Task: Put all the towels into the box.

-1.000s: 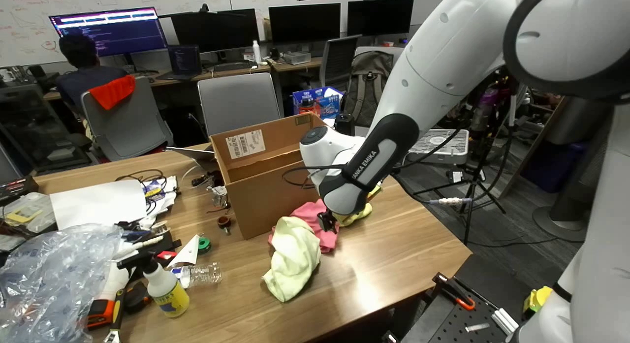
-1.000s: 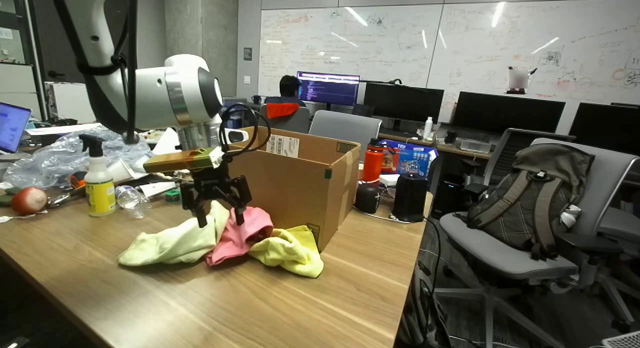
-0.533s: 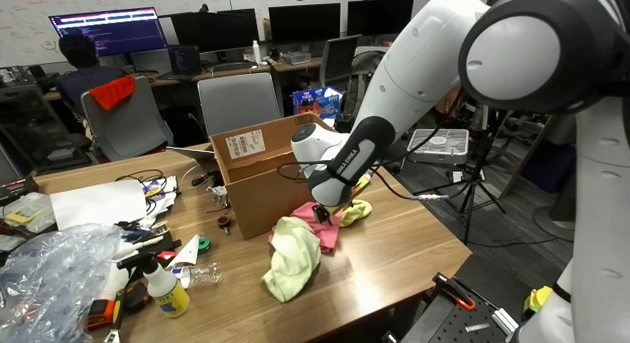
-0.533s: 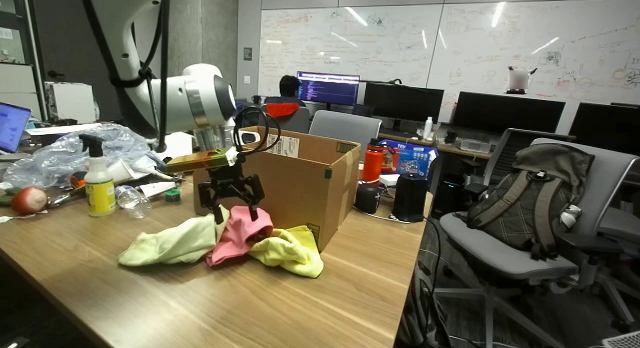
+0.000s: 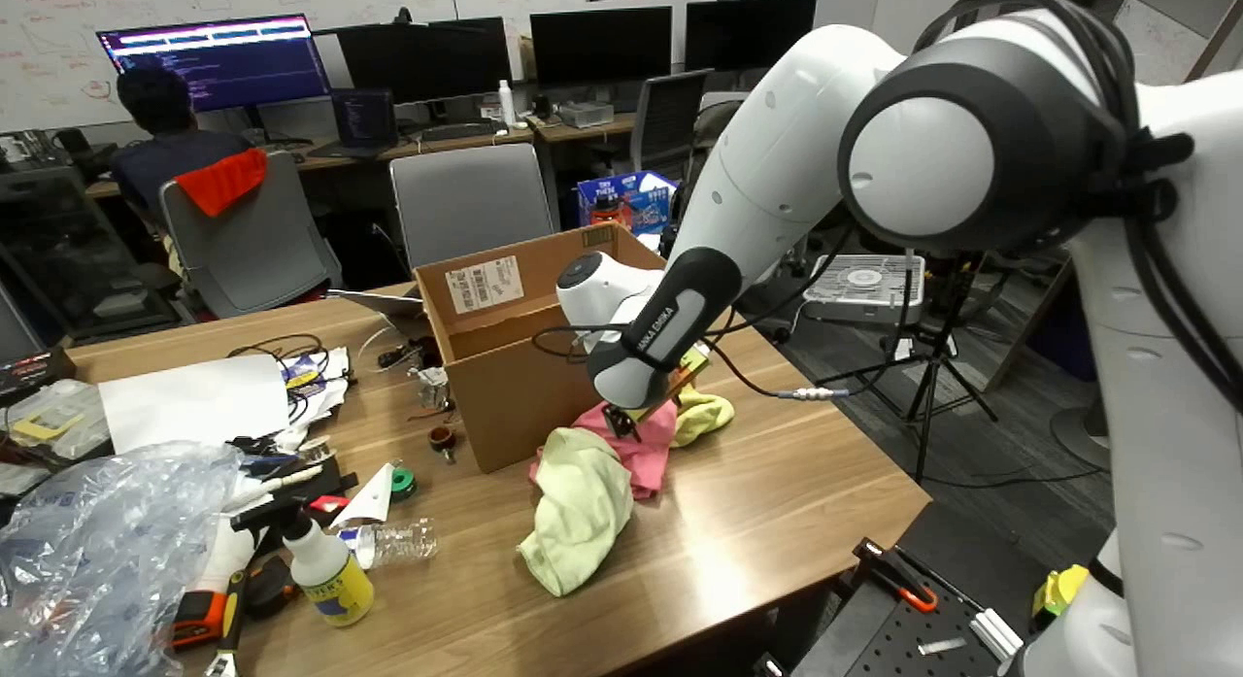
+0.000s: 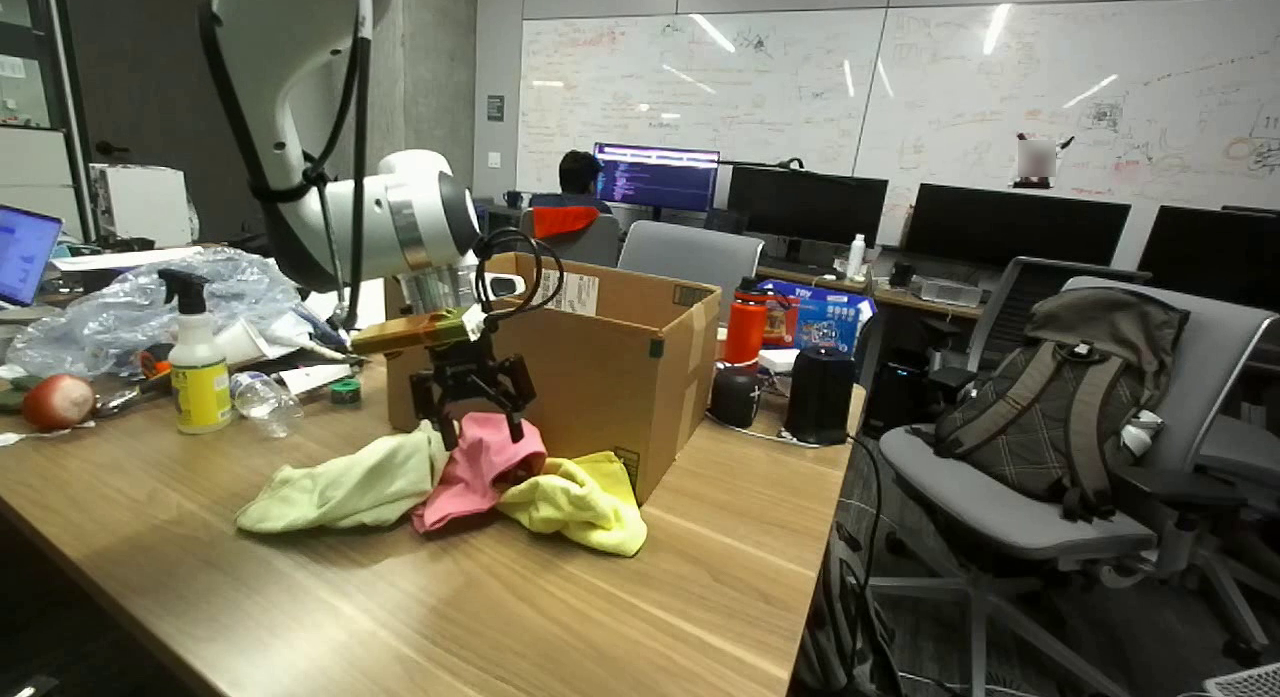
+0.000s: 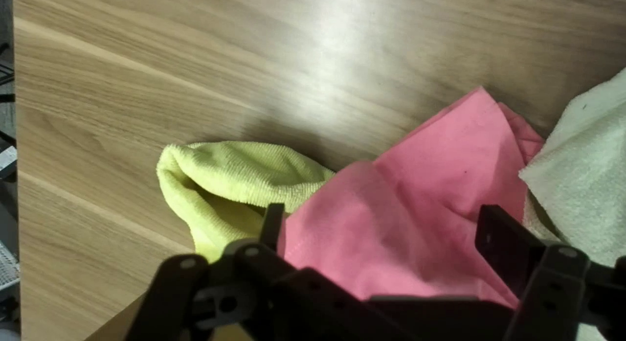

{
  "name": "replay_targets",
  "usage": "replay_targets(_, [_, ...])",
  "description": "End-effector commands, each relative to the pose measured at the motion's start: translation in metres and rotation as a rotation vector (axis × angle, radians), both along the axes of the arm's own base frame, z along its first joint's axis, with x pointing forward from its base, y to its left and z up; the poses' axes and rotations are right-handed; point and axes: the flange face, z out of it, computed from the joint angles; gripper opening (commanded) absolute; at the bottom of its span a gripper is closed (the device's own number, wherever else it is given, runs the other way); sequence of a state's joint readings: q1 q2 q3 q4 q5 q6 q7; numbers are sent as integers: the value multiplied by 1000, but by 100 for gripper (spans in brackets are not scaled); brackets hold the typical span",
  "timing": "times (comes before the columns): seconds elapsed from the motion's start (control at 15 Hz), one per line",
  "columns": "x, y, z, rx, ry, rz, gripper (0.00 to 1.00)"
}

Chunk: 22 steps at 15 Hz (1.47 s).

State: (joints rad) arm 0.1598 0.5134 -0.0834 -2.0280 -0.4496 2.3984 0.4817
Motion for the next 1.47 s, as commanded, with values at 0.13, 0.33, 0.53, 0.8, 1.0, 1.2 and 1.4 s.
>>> replay_targets(0.13, [27,-5,-12,-20,-4,-9,100])
replay_targets(0.33, [37,-17,-17,-32,-6,-26,100])
replay_targets(0.53, [46,-30,-22,-45,-10,-46,100])
replay_targets(0.8, [54,-39,-26,-57,-9,-66,100])
replay_targets(1.0, [57,-42,-28,-58,-5,-79,75])
replay_targets(1.2, [57,-43,-25,-53,-2,-89,58])
replay_targets(1.4, [56,-44,-22,-49,-5,-98,36])
